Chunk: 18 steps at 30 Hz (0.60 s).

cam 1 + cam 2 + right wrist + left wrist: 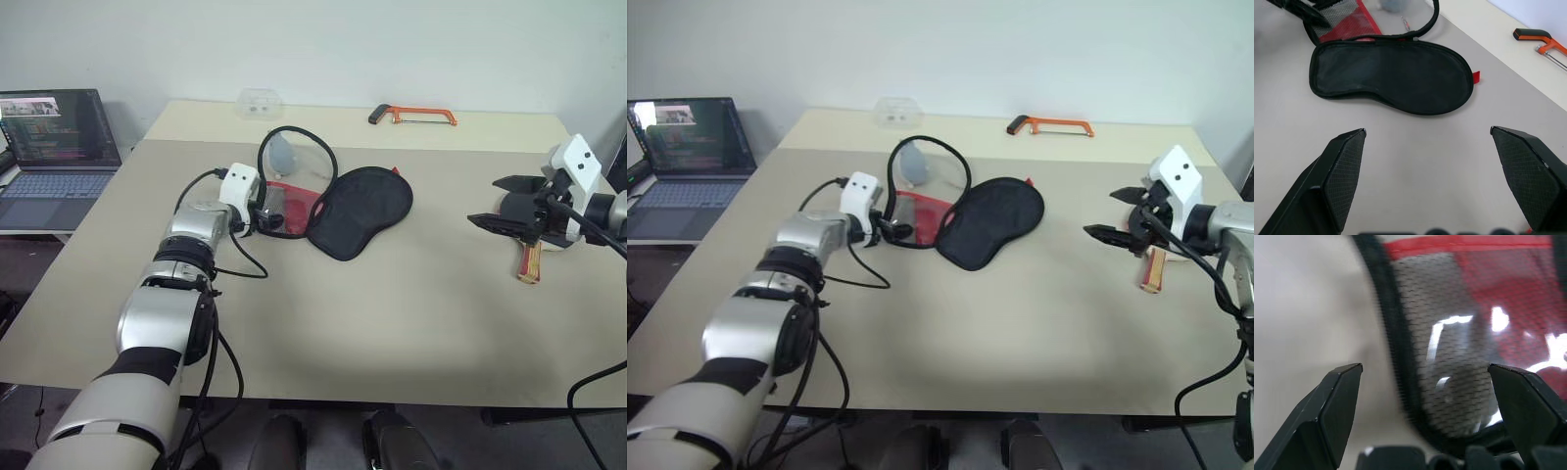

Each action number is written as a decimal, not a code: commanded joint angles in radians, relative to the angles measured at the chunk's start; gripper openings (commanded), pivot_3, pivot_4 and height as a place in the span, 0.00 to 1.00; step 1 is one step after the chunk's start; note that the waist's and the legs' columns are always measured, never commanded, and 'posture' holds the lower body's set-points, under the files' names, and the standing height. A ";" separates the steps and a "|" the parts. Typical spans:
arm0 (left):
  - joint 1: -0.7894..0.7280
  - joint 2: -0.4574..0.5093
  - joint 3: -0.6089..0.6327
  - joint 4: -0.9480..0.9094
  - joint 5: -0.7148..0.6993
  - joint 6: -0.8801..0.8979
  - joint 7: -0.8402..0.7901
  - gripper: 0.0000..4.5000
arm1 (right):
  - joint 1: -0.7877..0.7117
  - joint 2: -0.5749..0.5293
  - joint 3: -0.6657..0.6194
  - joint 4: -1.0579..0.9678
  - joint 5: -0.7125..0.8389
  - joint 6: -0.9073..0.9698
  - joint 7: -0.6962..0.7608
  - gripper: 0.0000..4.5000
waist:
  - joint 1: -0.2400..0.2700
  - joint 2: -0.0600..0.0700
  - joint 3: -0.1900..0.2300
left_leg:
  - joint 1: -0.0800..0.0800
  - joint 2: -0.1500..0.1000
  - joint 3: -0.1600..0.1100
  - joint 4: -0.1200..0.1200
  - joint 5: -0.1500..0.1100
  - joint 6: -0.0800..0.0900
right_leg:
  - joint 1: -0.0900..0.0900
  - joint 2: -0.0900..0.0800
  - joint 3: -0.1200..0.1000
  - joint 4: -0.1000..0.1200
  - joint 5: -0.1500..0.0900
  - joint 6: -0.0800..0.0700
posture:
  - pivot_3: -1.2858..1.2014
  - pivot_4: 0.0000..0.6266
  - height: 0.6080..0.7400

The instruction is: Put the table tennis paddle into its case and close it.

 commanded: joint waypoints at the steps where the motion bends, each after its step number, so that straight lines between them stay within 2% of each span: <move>1: -0.017 0.001 0.021 -0.003 -0.005 -0.015 -0.009 1.00 | -0.008 -0.029 -0.038 -0.034 0.021 0.003 -0.006 0.99 | -0.001 0.000 0.000 | 0.000 0.000 0.000 0.000 0.000 0.000 | 0.000 0.000 0.000 0.000 0.000 0.000 | 0.52 0.24 1.00; 5: -0.015 0.003 0.031 -0.020 -0.010 -0.009 -0.020 0.80 | -0.003 -0.037 -0.040 -0.033 0.021 0.003 -0.010 1.00 | 0.000 0.000 0.000 | 0.000 0.000 0.000 0.000 0.000 0.000 | 0.000 0.000 0.000 0.000 0.000 0.000 | 0.52 0.24 1.00; 9: -0.007 0.011 0.045 -0.046 -0.016 0.004 -0.034 0.47 | 0.005 -0.038 -0.042 -0.036 0.025 0.000 -0.013 1.00 | 0.001 0.000 0.000 | 0.000 0.000 0.000 0.000 0.000 0.000 | 0.000 0.000 0.000 0.000 0.000 0.000 | 0.52 0.24 1.00; 15: 0.035 0.003 0.056 -0.144 -0.036 0.070 -0.076 0.02 | -0.001 -0.035 -0.038 -0.028 0.023 -0.009 -0.017 1.00 | 0.001 0.000 0.000 | 0.000 0.000 0.000 0.000 0.000 0.000 | 0.000 0.000 0.000 0.000 0.000 0.000 | 0.52 0.24 1.00; 18: 0.076 -0.008 0.071 -0.235 -0.066 0.136 -0.073 0.01 | 0.003 -0.035 -0.039 -0.030 0.023 -0.011 -0.018 1.00 | 0.001 0.000 0.000 | 0.000 0.000 0.000 0.000 0.000 0.000 | 0.000 0.000 0.000 0.000 0.000 0.000 | 0.52 0.24 1.00</move>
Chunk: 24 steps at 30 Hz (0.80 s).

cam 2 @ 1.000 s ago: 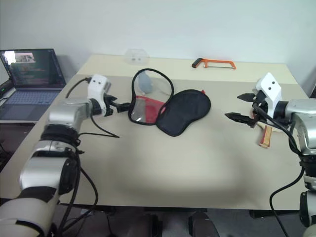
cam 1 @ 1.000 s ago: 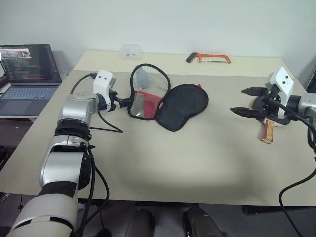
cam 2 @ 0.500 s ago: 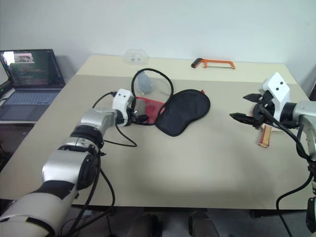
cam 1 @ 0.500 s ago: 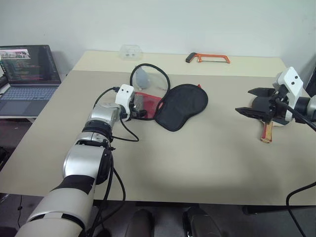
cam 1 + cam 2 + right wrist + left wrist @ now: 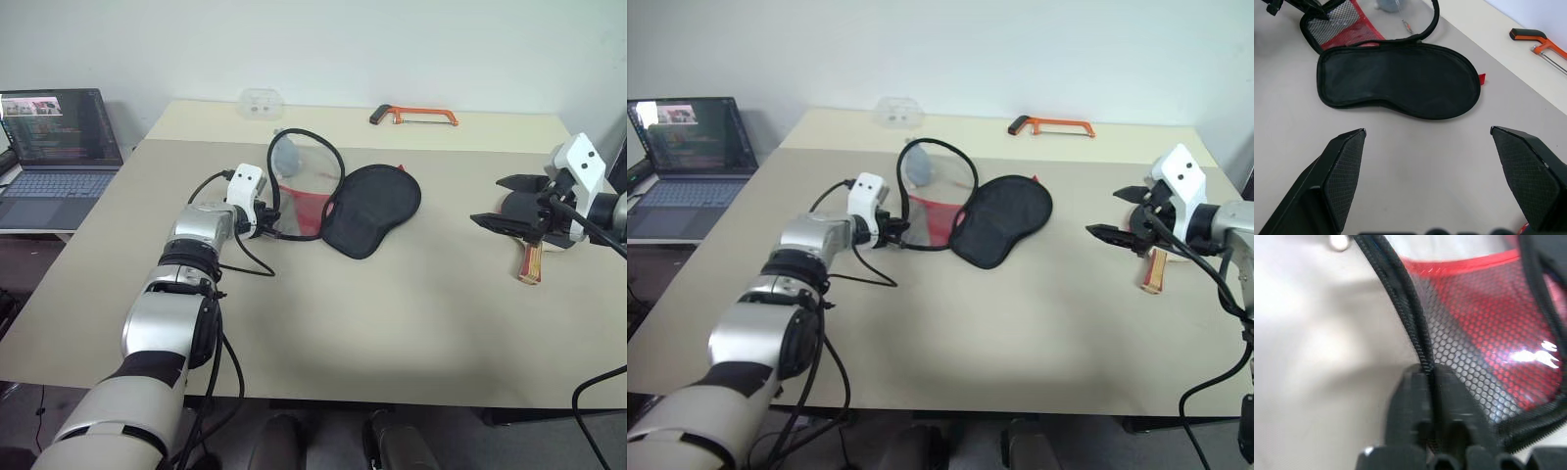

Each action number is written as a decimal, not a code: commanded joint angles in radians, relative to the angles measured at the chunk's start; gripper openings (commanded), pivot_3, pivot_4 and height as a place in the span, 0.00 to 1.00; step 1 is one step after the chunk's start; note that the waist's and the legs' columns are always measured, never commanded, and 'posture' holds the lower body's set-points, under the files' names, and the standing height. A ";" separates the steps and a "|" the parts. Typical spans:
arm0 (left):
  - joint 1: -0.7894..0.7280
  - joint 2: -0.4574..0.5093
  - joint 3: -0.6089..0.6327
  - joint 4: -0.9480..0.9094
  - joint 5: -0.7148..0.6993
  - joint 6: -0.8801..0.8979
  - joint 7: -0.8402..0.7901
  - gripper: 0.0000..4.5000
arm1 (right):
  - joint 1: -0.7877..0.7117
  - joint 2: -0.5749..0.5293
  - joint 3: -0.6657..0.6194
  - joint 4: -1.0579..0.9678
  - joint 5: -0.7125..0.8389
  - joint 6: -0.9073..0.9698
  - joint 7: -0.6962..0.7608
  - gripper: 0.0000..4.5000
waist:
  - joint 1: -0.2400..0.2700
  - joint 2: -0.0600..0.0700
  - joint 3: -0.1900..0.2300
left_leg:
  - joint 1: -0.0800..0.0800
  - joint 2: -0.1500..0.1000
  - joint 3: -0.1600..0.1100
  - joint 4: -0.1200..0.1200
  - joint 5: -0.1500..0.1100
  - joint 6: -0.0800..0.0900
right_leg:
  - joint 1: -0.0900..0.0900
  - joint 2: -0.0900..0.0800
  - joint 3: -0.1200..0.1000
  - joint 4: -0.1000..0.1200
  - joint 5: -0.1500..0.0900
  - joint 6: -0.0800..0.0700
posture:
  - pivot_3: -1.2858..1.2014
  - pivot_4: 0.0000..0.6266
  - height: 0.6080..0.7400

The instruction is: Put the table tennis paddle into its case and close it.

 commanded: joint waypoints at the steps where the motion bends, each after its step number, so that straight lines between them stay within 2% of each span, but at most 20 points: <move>1: 0.041 -0.012 0.025 -0.151 -0.043 0.083 0.001 0.01 | -0.005 -0.017 -0.038 -0.031 0.019 -0.011 -0.008 1.00 | 0.000 0.000 0.000 | 0.000 0.000 0.000 0.000 0.000 0.000 | 0.000 0.000 0.000 0.000 0.000 0.000 | 0.52 0.24 1.00; 4: 0.119 -0.037 0.052 -0.324 -0.065 0.184 0.078 0.01 | 0.009 -0.022 -0.049 -0.044 0.023 -0.006 -0.010 1.00 | 0.000 0.000 0.000 | 0.000 0.000 -0.001 0.000 0.000 0.000 | 0.000 0.000 0.000 0.000 0.000 0.000 | 0.52 0.24 1.00; 8: 0.301 -0.145 0.094 -0.754 -0.103 0.404 0.245 0.01 | 0.059 -0.039 -0.083 -0.073 0.037 0.000 -0.006 1.00 | 0.002 0.000 0.000 | 0.000 0.000 -0.003 0.000 0.000 0.000 | 0.000 -0.001 0.001 0.000 0.000 0.000 | 0.52 0.24 1.00; 12: 0.408 -0.240 0.067 -1.028 -0.121 0.548 0.331 0.01 | 0.092 -0.051 -0.097 -0.094 0.049 0.003 -0.007 1.00 | 0.002 0.000 0.000 | 0.000 0.000 -0.005 0.001 0.000 0.000 | 0.001 -0.002 0.004 0.001 0.000 0.001 | 0.52 0.24 1.00; 17: 0.440 -0.283 0.038 -1.185 -0.169 0.665 0.344 0.01 | 0.091 -0.058 -0.094 -0.092 0.055 0.004 -0.005 1.00 | 0.001 0.000 0.000 | 0.002 -0.001 -0.005 0.002 0.000 0.000 | 0.003 -0.002 0.004 0.003 0.001 0.002 | 0.52 0.24 1.00; 24: 0.454 -0.209 0.013 -1.281 -0.283 0.780 0.250 0.01 | 0.089 -0.056 -0.082 -0.082 0.052 -0.007 0.000 1.00 | -0.004 0.000 0.000 | 0.006 -0.001 -0.005 0.001 0.000 0.000 | 0.006 -0.001 0.003 0.002 0.001 0.003 | 0.52 0.24 1.00</move>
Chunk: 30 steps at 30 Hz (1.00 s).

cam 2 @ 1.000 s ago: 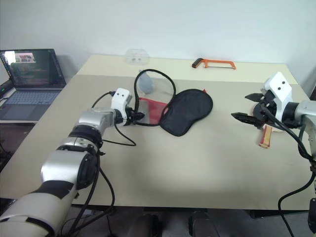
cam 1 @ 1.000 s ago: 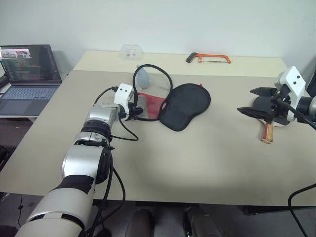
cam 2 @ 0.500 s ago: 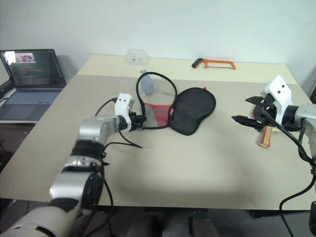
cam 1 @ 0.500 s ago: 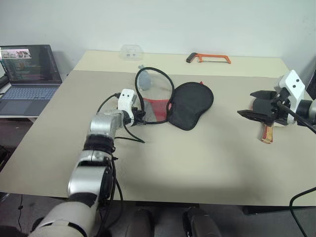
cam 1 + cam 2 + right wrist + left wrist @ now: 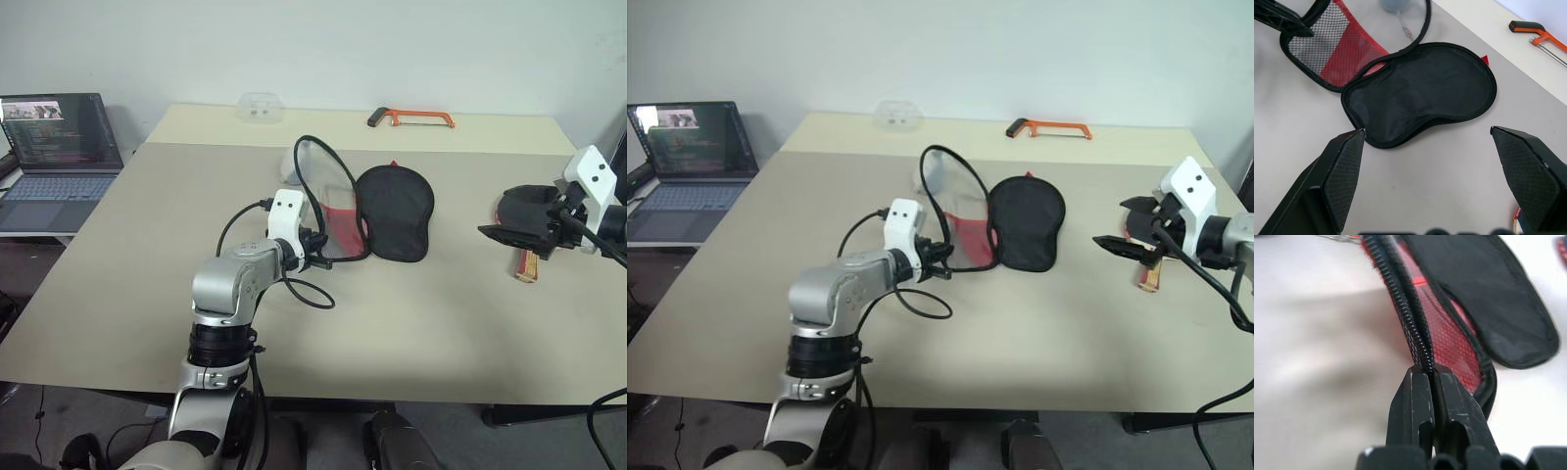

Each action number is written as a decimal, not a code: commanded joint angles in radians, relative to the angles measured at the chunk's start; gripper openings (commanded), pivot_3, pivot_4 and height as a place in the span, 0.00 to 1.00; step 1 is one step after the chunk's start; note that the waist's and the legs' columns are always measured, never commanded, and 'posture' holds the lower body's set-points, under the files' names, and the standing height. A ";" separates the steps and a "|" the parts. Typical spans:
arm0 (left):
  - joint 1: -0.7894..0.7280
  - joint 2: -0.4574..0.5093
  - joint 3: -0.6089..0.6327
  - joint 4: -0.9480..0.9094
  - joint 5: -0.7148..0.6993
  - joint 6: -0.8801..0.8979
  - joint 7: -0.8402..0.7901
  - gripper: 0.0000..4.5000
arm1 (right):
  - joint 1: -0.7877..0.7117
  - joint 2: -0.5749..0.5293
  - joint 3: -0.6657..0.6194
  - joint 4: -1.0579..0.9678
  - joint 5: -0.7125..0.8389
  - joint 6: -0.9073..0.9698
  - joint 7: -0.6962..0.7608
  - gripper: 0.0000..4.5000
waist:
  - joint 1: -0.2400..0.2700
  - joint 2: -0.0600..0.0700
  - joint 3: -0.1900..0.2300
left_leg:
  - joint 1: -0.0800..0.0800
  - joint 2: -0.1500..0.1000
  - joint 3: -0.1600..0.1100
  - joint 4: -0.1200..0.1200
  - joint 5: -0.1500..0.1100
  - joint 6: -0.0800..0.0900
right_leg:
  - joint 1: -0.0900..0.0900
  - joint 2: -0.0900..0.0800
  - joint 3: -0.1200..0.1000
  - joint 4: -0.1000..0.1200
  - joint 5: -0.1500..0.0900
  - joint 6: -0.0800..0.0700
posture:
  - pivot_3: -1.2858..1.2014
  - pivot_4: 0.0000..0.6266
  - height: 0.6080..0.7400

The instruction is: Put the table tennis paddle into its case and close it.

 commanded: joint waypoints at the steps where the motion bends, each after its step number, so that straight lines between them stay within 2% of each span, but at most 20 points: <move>1: 0.005 0.051 -0.028 -0.103 -0.098 0.070 -0.088 0.01 | -0.014 -0.017 -0.028 -0.014 0.017 -0.011 0.000 1.00 | 0.000 0.000 0.000 | 0.000 0.000 0.000 0.000 0.000 0.000 | 0.000 0.000 0.000 -0.001 0.000 0.000 | 0.52 0.24 1.00; 5: 0.023 0.101 -0.060 -0.157 -0.163 0.109 -0.142 0.01 | -0.020 -0.015 -0.022 -0.010 0.016 -0.014 0.001 1.00 | 0.003 0.000 0.000 | -0.001 0.000 0.000 0.000 0.000 0.000 | 0.000 0.000 0.000 -0.002 0.000 0.000 | 0.52 0.24 1.00; 30: 0.072 0.272 -0.183 -0.292 -0.415 0.141 -0.303 0.01 | 0.016 -0.035 -0.044 -0.011 0.028 -0.017 0.018 1.00 | 0.002 0.000 0.000 | -0.001 0.000 0.000 -0.001 0.000 0.000 | 0.001 0.000 0.000 -0.003 0.000 0.000 | 0.52 0.24 1.00</move>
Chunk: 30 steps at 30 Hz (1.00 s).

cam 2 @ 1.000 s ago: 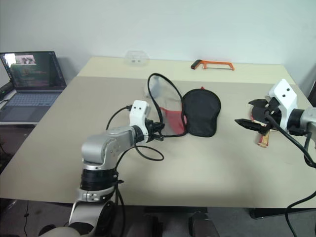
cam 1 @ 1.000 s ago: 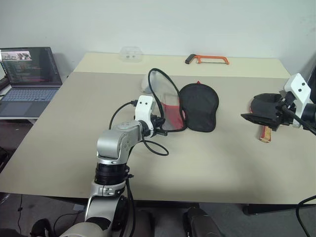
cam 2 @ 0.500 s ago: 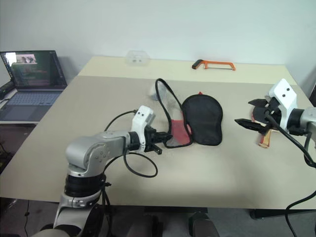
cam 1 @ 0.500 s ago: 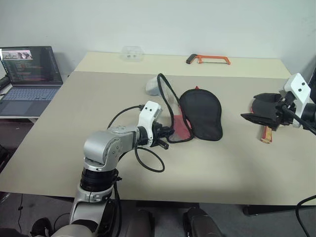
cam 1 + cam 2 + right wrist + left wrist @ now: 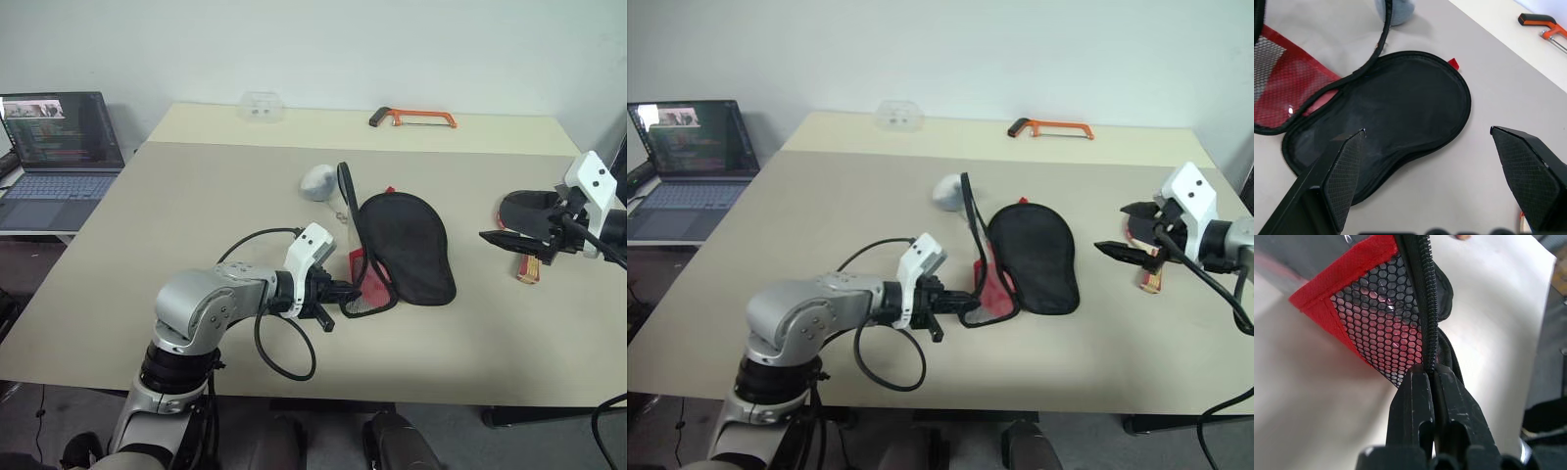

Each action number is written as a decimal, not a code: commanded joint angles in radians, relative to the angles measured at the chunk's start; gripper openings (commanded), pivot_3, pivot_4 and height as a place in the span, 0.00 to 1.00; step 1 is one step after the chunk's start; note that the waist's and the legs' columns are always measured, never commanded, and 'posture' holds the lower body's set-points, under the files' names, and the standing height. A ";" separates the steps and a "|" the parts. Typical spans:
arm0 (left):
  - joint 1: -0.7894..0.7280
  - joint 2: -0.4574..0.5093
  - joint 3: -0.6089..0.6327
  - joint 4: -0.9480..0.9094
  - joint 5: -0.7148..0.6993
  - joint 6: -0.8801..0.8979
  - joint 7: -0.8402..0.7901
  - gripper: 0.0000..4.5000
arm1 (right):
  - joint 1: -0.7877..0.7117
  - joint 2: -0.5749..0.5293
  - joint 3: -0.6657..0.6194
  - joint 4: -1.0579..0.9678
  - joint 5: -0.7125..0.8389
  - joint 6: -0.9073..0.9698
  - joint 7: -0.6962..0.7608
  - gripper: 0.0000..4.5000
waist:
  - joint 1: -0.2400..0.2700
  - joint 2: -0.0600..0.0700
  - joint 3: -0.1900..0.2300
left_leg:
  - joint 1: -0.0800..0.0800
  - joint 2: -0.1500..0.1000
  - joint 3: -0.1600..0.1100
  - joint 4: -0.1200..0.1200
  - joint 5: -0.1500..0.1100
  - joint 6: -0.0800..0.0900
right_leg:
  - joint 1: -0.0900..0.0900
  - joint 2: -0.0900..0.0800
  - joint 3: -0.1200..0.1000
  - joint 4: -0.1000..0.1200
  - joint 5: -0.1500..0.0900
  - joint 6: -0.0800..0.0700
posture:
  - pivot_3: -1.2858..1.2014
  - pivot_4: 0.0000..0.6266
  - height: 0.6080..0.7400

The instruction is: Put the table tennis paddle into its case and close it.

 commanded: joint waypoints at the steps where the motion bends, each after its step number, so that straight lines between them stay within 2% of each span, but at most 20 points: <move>1: -0.006 0.012 -0.011 -0.045 -0.038 -0.012 -0.020 0.01 | -0.012 -0.018 -0.043 -0.014 0.019 -0.012 -0.004 1.00 | 0.000 0.000 0.000 | 0.000 0.000 0.000 0.000 0.000 0.000 | 0.000 0.000 0.000 0.000 0.000 0.000 | 0.52 0.24 1.00; 16: -0.068 0.103 -0.026 0.110 0.066 -0.177 -0.011 0.01 | -0.032 -0.004 -0.019 -0.001 0.015 -0.020 -0.005 1.00 | 0.000 0.000 0.000 | 0.000 0.000 0.000 0.000 0.000 0.000 | 0.000 0.000 0.000 -0.001 0.000 0.000 | 0.52 0.24 1.00; 22: -0.057 0.105 -0.013 0.103 0.076 -0.177 0.009 0.01 | -0.039 -0.002 -0.008 0.013 0.010 -0.028 0.002 1.00 | 0.000 0.000 0.000 | 0.000 0.000 0.000 0.000 0.000 0.000 | 0.000 0.000 0.000 -0.001 0.000 0.000 | 0.52 0.24 1.00; 27: -0.014 0.094 -0.030 0.015 0.047 -0.123 0.026 0.01 | -0.051 0.000 0.009 0.033 0.006 -0.045 0.012 1.00 | 0.000 0.000 0.000 | 0.000 0.000 0.000 0.000 0.000 0.000 | 0.000 0.000 0.000 -0.001 0.000 0.000 | 0.52 0.24 1.00; 30: -0.001 0.079 -0.021 -0.004 0.040 -0.101 0.046 0.16 | -0.057 0.000 0.014 0.042 0.006 -0.052 0.016 1.00 | 0.000 0.000 0.000 | 0.000 0.000 0.000 0.000 0.000 0.000 | 0.000 0.000 0.000 -0.001 0.000 0.000 | 0.52 0.24 1.00</move>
